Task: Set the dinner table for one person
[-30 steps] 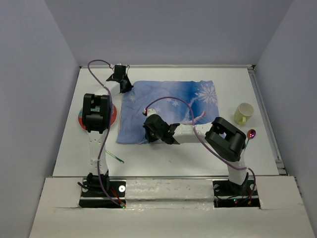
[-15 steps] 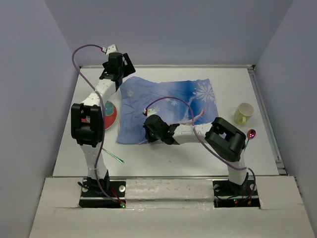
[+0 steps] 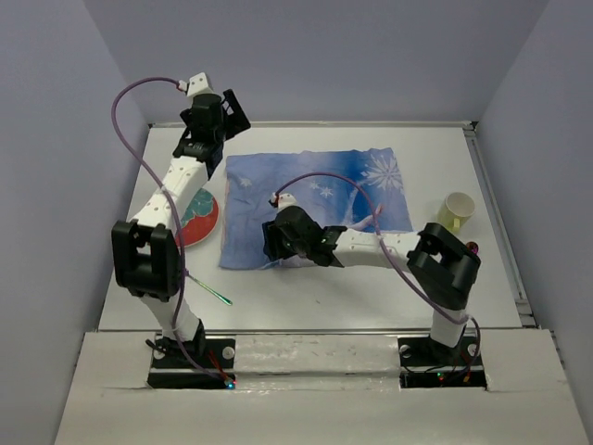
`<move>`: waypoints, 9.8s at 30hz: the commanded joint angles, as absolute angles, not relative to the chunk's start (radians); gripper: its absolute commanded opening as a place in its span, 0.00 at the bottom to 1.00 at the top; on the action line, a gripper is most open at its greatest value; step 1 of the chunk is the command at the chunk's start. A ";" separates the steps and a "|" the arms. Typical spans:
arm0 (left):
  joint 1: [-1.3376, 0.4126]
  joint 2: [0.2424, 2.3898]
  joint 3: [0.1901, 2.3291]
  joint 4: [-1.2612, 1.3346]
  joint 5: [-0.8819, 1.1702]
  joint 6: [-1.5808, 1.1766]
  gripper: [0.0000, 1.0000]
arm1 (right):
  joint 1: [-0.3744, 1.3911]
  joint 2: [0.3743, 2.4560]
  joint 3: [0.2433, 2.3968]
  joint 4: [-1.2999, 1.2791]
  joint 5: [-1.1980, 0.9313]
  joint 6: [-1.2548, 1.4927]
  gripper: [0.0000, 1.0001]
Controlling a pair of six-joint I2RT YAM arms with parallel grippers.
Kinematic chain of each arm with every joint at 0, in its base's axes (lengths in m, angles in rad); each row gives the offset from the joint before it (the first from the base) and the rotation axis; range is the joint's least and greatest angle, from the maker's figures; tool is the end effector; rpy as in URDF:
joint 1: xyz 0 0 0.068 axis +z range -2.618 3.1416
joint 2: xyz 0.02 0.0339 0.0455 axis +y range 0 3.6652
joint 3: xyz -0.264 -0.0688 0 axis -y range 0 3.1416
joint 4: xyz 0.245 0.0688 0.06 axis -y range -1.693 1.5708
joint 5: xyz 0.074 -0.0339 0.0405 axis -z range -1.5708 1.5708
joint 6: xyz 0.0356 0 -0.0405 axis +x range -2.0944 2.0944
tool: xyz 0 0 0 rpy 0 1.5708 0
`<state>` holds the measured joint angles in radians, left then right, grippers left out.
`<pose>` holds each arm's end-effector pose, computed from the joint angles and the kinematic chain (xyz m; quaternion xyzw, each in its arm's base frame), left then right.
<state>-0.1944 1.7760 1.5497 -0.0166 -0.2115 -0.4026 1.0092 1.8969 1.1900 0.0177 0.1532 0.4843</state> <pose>0.4249 -0.0760 0.3493 -0.1461 0.7722 -0.1008 0.6101 0.2251 0.3476 0.1807 -0.2024 0.8794 0.2382 0.3592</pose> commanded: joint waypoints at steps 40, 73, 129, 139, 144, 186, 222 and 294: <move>-0.379 0.627 0.690 -0.120 0.011 -0.265 0.99 | 0.646 1.319 0.517 -0.049 0.296 0.799 0.00; 0.233 0.831 0.319 0.074 0.014 -0.851 0.95 | 0.739 1.006 0.583 -0.011 0.066 0.543 0.47; 0.271 1.143 0.218 0.758 -0.063 -1.046 0.00 | 0.818 0.920 0.604 -0.061 0.146 0.557 0.47; 0.334 0.970 0.304 0.767 0.119 -1.104 0.00 | 0.818 0.857 0.588 -0.103 0.196 0.557 0.47; 0.390 0.934 0.359 0.764 0.182 -1.114 0.00 | 0.818 0.896 0.591 -0.101 0.202 0.558 0.47; -0.423 1.666 0.689 0.982 0.269 -1.040 0.00 | 0.661 0.871 0.759 -0.382 0.318 0.503 0.46; -0.463 0.551 0.790 -0.043 0.178 -0.268 0.99 | -0.043 1.310 1.098 -0.413 0.331 0.364 0.50; -0.598 0.410 0.667 -0.074 -0.048 -0.192 0.99 | 0.293 2.141 2.040 -0.541 0.321 0.014 0.00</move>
